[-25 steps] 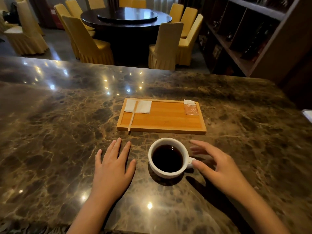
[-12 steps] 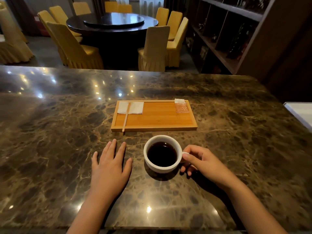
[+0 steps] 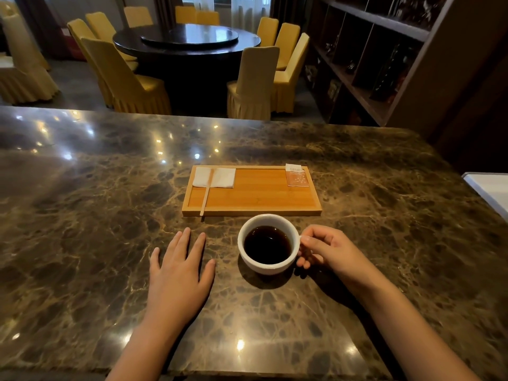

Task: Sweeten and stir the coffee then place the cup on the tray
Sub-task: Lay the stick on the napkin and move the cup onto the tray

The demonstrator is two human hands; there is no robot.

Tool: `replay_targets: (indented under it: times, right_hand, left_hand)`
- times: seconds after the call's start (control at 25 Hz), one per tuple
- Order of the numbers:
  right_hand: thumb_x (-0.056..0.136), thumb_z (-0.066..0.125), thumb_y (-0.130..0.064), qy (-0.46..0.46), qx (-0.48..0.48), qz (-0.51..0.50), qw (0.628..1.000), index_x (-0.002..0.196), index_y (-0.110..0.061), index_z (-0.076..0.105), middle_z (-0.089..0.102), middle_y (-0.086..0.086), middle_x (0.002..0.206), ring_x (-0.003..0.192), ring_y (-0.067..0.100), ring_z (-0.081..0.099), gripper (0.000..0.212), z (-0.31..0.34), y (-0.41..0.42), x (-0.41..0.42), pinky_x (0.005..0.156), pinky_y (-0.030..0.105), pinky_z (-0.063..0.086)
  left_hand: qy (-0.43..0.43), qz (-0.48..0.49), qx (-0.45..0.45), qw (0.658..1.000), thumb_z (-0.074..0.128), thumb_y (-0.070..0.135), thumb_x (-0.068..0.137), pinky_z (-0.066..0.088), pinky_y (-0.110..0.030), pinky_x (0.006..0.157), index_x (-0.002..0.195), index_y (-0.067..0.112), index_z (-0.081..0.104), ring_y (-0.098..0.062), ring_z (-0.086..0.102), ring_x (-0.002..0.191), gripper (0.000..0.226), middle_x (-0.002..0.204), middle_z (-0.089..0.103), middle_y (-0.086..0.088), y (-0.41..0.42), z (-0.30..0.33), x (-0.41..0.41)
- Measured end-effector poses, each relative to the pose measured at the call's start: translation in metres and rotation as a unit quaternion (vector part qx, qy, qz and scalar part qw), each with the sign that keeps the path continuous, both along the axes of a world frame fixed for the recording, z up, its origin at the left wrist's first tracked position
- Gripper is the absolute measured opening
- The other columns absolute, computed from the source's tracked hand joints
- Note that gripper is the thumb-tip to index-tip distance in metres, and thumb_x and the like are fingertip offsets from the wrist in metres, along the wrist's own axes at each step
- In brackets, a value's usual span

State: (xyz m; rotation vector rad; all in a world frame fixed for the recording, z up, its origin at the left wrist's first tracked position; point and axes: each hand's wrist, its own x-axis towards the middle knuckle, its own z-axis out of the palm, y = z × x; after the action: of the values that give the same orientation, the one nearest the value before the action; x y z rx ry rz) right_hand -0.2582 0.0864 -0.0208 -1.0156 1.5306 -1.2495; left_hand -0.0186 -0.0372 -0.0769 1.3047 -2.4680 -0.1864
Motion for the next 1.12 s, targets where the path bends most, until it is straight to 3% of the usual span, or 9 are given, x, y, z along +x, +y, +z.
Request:
replay_targets:
  times: [0.16, 0.44, 0.76, 0.96, 1.12]
  right_hand:
    - [0.093, 0.045, -0.008, -0.027, -0.018, -0.012, 0.999, 0.079, -0.004, 0.061, 0.067, 0.002, 0.062, 0.057, 0.012, 0.062, 0.022, 0.015, -0.019, -0.015, 0.054, 0.020, 0.053]
    - [0.094, 0.045, -0.011, -0.091, -0.047, -0.049, 0.994, 0.077, -0.007, 0.061, 0.066, 0.002, 0.059, 0.053, 0.009, 0.064, 0.024, 0.032, -0.075, -0.048, 0.053, 0.016, 0.054]
    - [0.095, 0.045, -0.014, -0.038, -0.005, -0.033, 0.999, 0.080, -0.009, 0.061, 0.062, 0.007, 0.070, 0.055, 0.008, 0.062, 0.023, 0.027, -0.121, -0.072, 0.057, 0.019, 0.054]
    - [0.095, 0.045, -0.015, -0.045, 0.013, -0.013, 0.999, 0.079, -0.009, 0.060, 0.059, 0.009, 0.069, 0.052, 0.010, 0.060, 0.023, 0.018, -0.130, -0.075, 0.056, 0.028, 0.055]
    - [0.095, 0.045, -0.015, -0.051, 0.018, -0.008, 0.999, 0.081, -0.008, 0.061, 0.060, 0.007, 0.069, 0.056, 0.013, 0.060, 0.022, 0.015, -0.132, -0.074, 0.055, 0.026, 0.056]
  left_hand:
    - [0.000, 0.001, 0.000, 1.000, 0.020, 0.053, 0.082, 0.009, -0.052, 0.105, 0.135, 0.022, 0.036, -0.020, 0.019, 0.133, 0.064, 0.144, 0.031, -0.010, 0.000, 0.000, 0.000]
    - [0.001, 0.003, -0.001, 1.000, 0.023, 0.051, 0.082, 0.012, -0.054, 0.104, 0.133, 0.020, 0.039, -0.021, 0.023, 0.132, 0.062, 0.142, 0.034, -0.011, 0.000, 0.000, -0.002]
    - [-0.002, 0.001, -0.008, 1.000, 0.028, 0.048, 0.084, 0.017, -0.055, 0.102, 0.132, 0.019, 0.042, -0.022, 0.028, 0.130, 0.058, 0.140, 0.038, -0.012, 0.000, -0.001, -0.001]
    - [-0.005, 0.001, -0.010, 1.000, 0.029, 0.047, 0.084, 0.018, -0.055, 0.101, 0.131, 0.019, 0.043, -0.022, 0.029, 0.129, 0.057, 0.139, 0.039, -0.012, 0.000, -0.002, 0.000]
    - [-0.007, 0.000, -0.011, 1.000, 0.030, 0.047, 0.084, 0.017, -0.054, 0.101, 0.131, 0.019, 0.043, -0.022, 0.029, 0.129, 0.056, 0.139, 0.040, -0.012, 0.000, -0.001, 0.000]
